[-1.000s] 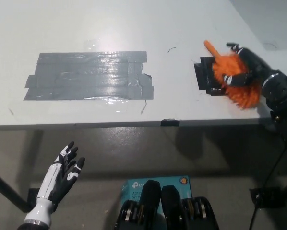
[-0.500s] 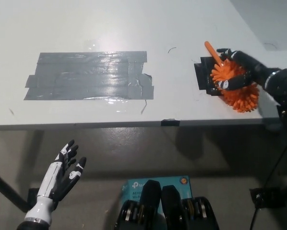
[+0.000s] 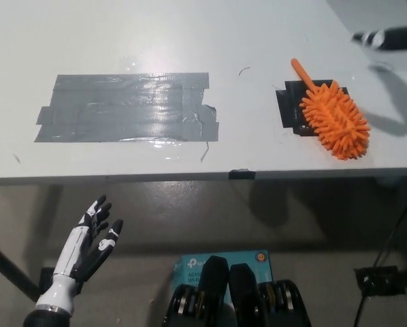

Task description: A person hands an oraange duster to the robot and the robot grabs it with its right hand and places it on the black marked spot infron tof it on the desk

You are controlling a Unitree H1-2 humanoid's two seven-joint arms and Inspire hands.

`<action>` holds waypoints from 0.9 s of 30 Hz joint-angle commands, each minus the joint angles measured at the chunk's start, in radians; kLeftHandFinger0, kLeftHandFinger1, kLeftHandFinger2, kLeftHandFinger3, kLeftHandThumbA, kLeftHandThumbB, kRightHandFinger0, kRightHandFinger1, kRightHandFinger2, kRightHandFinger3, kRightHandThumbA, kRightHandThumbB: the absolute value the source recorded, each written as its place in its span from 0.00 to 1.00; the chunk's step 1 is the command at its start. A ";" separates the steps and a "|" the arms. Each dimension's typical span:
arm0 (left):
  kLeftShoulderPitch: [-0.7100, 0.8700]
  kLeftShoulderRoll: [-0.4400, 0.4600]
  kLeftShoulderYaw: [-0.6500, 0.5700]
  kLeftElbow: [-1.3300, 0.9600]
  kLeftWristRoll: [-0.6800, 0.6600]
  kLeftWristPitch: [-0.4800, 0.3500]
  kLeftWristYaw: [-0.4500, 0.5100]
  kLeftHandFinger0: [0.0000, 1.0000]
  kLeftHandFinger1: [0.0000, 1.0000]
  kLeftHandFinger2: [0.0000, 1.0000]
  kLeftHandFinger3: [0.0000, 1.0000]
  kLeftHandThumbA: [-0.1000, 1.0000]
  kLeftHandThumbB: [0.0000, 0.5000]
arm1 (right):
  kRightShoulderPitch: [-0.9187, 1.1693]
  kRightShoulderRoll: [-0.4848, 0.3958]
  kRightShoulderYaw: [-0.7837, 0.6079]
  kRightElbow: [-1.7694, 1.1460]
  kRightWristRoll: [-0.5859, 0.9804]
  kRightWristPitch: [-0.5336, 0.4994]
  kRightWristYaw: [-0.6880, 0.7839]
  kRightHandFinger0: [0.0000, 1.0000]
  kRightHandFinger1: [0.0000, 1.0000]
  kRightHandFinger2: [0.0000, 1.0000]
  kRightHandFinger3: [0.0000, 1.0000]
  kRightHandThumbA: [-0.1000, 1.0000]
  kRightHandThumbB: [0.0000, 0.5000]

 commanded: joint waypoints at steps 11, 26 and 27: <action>-0.060 0.003 -0.008 0.001 -0.007 -0.024 -0.012 1.00 1.00 1.00 1.00 0.76 0.15 | 0.280 -0.005 -0.094 -0.820 0.194 0.071 0.048 1.00 1.00 1.00 1.00 0.72 0.63; 0.034 -0.010 -0.015 -0.003 -0.010 -0.036 -0.012 1.00 1.00 1.00 1.00 0.84 0.22 | 0.774 0.258 0.050 -0.721 0.267 -0.115 -0.012 1.00 1.00 1.00 1.00 0.76 0.58; 0.037 -0.009 -0.016 -0.005 -0.008 -0.033 -0.012 1.00 1.00 1.00 1.00 0.84 0.22 | 0.781 0.273 0.048 -0.683 0.266 -0.130 -0.020 1.00 1.00 1.00 1.00 0.76 0.58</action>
